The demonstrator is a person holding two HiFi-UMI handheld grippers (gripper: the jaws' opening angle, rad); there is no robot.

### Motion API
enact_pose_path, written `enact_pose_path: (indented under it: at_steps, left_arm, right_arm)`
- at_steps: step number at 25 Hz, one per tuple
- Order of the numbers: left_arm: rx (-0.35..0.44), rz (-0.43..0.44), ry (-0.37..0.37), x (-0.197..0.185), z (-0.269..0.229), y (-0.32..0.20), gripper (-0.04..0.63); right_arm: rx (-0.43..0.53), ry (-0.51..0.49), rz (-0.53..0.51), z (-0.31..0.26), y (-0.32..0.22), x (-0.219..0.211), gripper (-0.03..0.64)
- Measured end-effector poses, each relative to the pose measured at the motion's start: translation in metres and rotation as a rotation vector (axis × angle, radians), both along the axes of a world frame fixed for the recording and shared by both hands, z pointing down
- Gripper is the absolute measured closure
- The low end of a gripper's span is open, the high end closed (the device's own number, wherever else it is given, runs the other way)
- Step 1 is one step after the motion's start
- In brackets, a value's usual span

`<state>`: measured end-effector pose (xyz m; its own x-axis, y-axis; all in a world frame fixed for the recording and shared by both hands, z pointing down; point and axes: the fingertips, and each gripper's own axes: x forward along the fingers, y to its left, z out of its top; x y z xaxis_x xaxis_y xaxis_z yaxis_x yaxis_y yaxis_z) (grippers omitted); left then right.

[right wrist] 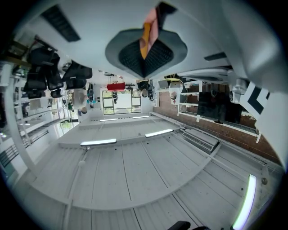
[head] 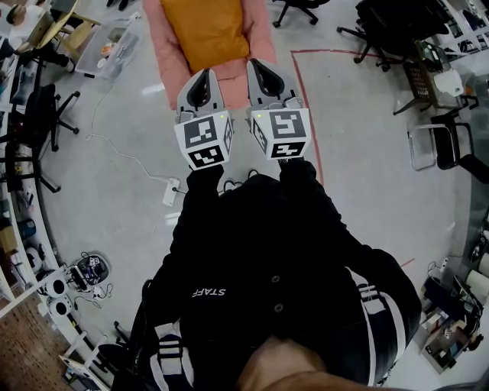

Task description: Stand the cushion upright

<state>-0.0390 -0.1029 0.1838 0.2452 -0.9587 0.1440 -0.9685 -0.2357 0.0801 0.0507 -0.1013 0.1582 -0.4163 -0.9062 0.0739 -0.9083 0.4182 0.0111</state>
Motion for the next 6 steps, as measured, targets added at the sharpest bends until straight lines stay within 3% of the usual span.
enact_pose_path:
  at_steps: [6]
  left_arm:
    - [0.009, -0.002, -0.001, 0.0010, -0.0038, -0.0072, 0.595]
  right_arm:
    - [0.011, 0.008, -0.003, -0.0037, -0.0066, 0.0017, 0.604]
